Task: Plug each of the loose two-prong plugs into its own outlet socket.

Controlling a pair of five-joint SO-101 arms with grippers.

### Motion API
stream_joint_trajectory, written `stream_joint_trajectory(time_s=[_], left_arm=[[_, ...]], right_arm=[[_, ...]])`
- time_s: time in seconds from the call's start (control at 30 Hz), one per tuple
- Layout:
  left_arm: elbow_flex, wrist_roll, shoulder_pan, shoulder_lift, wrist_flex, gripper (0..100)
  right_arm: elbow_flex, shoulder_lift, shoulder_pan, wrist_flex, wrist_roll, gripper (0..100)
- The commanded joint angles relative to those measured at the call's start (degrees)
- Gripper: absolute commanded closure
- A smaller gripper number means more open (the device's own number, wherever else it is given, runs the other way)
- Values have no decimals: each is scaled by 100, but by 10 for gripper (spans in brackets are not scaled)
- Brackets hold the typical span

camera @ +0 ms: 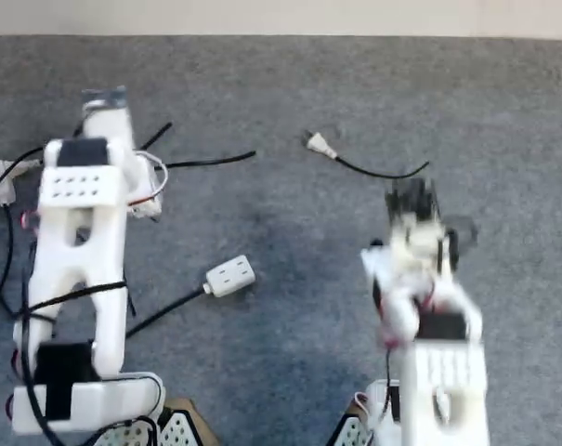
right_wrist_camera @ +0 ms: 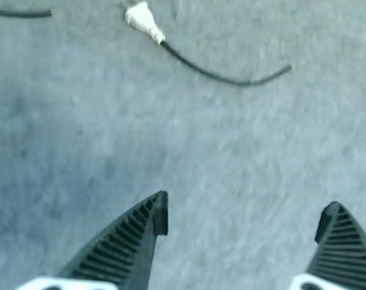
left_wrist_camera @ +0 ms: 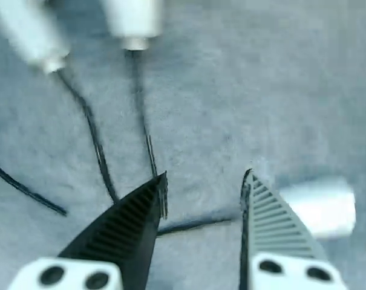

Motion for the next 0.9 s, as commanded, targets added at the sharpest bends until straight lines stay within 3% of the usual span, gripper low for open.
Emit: stream_joint_trajectory(time_s=[0.0, 0.23, 0.43, 0.67, 0.87], left_arm=[[1130, 1011, -171, -541, -1169, 797], [3433, 1468, -207, -1156, -3288, 797], [3758, 1468, -171, -1516, -3376, 797], [3785, 1468, -171, -1508, -3376, 797], [3785, 1468, -171, -1508, -3376, 797]], right_arm=[[-2536, 3064, -4, -224, 237, 630], [-7213, 7793, 13, 725, 1829, 631], [-10651, 10730, 66, 2193, 3253, 631], [-14070, 12778, 532, 3591, 5090, 676], [-15099, 14018, 611, 3820, 5354, 823]])
